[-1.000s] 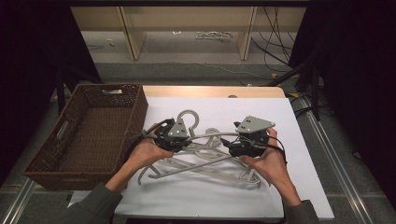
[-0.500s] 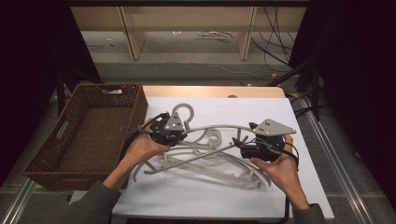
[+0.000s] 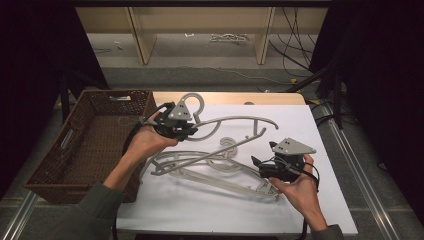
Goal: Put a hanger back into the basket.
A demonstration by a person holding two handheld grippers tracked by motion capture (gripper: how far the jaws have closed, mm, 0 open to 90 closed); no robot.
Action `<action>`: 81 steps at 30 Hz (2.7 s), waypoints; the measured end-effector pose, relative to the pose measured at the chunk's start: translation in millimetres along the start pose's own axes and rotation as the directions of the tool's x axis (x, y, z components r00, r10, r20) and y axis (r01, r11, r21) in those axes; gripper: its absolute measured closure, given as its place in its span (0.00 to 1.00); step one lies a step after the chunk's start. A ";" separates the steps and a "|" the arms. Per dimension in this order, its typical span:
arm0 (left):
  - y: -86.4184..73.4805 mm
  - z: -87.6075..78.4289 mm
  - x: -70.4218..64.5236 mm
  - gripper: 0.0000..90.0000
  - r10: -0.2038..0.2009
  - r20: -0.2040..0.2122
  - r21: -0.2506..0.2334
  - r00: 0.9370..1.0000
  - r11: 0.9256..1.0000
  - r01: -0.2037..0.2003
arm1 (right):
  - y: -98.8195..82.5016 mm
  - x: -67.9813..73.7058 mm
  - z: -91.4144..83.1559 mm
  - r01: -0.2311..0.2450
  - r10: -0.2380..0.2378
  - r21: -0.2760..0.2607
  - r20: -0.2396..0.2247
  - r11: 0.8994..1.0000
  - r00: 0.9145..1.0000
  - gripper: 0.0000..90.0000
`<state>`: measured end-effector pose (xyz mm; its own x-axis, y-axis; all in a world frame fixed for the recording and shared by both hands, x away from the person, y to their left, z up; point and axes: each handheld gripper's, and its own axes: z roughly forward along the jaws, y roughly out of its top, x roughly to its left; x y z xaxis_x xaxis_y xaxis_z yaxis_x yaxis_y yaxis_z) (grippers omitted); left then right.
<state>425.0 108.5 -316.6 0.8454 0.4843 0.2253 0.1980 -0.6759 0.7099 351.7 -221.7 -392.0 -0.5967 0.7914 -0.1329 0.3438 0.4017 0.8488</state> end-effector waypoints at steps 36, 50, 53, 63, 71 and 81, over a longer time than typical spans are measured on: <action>-78.4 -100.1 100.0 0.91 -0.135 -0.297 0.027 0.945 0.988 0.149 | -24.2 1.0 11.0 -0.022 0.023 0.072 -0.015 0.997 1.000 0.28; -126.2 -116.6 129.9 0.91 -0.206 -0.386 0.008 0.899 0.974 0.227 | -26.5 -0.8 11.7 -0.027 0.028 0.071 -0.010 0.997 1.000 0.27; -137.0 -121.3 133.8 0.91 -0.224 -0.416 0.011 0.881 0.968 0.251 | -26.4 -0.1 12.3 -0.032 0.033 0.075 -0.013 0.997 0.999 0.26; -169.7 -125.1 144.7 0.91 -0.270 -0.450 -0.006 0.851 0.954 0.299 | -27.2 -0.3 13.7 -0.029 0.029 0.078 -0.010 0.997 1.000 0.25; -195.3 -125.9 146.2 0.91 -0.290 -0.464 0.011 0.837 0.943 0.333 | -27.4 -0.2 14.0 -0.036 0.038 0.073 -0.014 0.997 0.999 0.22; -212.0 -129.9 145.9 0.91 -0.309 -0.474 0.022 0.825 0.932 0.362 | -27.3 0.2 16.0 -0.020 0.021 0.072 -0.017 0.997 1.000 0.22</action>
<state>441.9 394.6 -347.5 0.4013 0.8713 0.2826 0.5014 -0.4671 0.7282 353.8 -225.2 -423.4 -0.6013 0.7919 -0.1062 0.4068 0.4178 0.8124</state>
